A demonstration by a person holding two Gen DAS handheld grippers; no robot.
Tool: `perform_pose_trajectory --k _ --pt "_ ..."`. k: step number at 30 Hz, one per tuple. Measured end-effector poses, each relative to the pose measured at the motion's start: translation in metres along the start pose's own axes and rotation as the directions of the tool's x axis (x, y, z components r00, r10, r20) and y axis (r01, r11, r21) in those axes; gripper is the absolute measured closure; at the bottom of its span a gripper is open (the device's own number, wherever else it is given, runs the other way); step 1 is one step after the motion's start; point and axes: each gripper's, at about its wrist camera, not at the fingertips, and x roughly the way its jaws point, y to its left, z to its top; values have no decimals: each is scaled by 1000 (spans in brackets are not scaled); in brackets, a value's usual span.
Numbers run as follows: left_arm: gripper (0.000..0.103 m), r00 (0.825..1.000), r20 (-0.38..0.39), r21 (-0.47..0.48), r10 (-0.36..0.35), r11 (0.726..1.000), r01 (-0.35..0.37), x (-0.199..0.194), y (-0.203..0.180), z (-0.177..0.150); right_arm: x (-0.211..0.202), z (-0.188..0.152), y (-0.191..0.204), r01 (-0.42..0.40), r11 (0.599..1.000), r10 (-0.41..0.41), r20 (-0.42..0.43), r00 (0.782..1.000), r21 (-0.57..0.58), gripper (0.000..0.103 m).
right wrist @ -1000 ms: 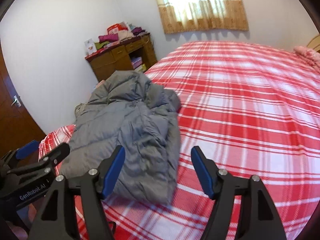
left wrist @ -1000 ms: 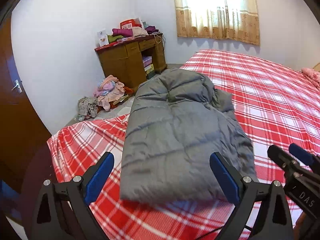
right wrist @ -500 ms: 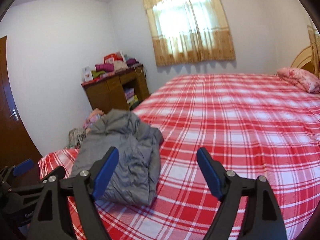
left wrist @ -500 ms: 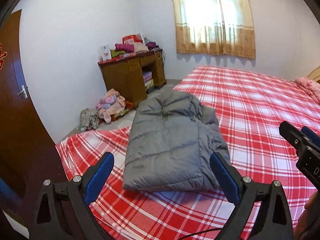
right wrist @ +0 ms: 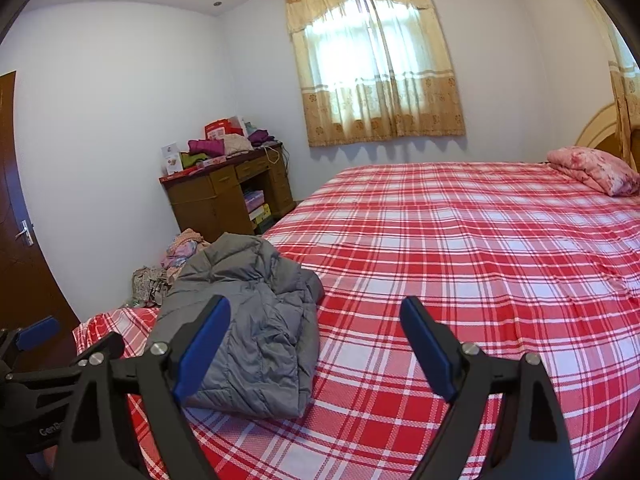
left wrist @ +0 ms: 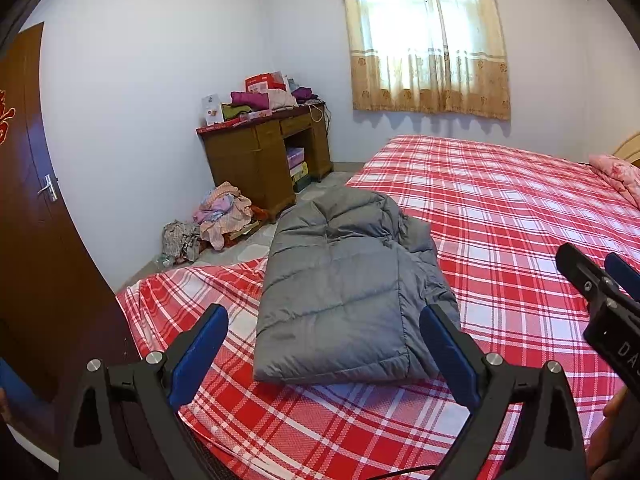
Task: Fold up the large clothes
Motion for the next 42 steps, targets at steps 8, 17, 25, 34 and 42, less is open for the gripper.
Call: perform_pose_trajectory --k 8,17,25,34,42 --pt "6 1000 0 -4 -3 1000 3 -1 0 0 -2 1 -1 2 1000 -2 5 1000 3 14" --pt "6 1000 13 0 2 1000 -2 -5 -1 1 -5 3 -6 2 1000 -2 8 1000 15 14" --pt "6 1000 18 3 20 1000 -20 -8 -2 2 -7 4 -7 -1 1000 1 10 1000 19 14" --pt "6 999 20 -2 26 1000 -26 -7 0 2 -7 6 -11 0 1000 0 7 1000 29 14" --pt "6 999 18 1 39 999 -39 -5 0 3 -7 4 -12 2 1000 -2 9 1000 30 14"
